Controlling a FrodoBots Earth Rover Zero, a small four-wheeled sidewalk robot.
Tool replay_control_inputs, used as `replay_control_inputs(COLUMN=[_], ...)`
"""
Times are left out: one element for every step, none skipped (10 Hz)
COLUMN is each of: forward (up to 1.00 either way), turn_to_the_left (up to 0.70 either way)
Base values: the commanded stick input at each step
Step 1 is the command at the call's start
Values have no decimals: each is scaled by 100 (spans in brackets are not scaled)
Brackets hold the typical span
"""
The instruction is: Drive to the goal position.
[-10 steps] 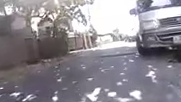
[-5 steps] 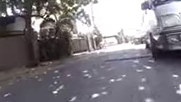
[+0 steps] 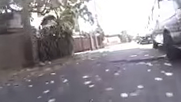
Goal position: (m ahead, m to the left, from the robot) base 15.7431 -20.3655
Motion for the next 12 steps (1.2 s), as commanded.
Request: replay_control_inputs(forward=[100,100,100,100,100,100,100,100,100,100,100,100], turn_to_the_left=[-37,-37,-37,-37,-37,-30,-22,-14,-5,3,3,3])
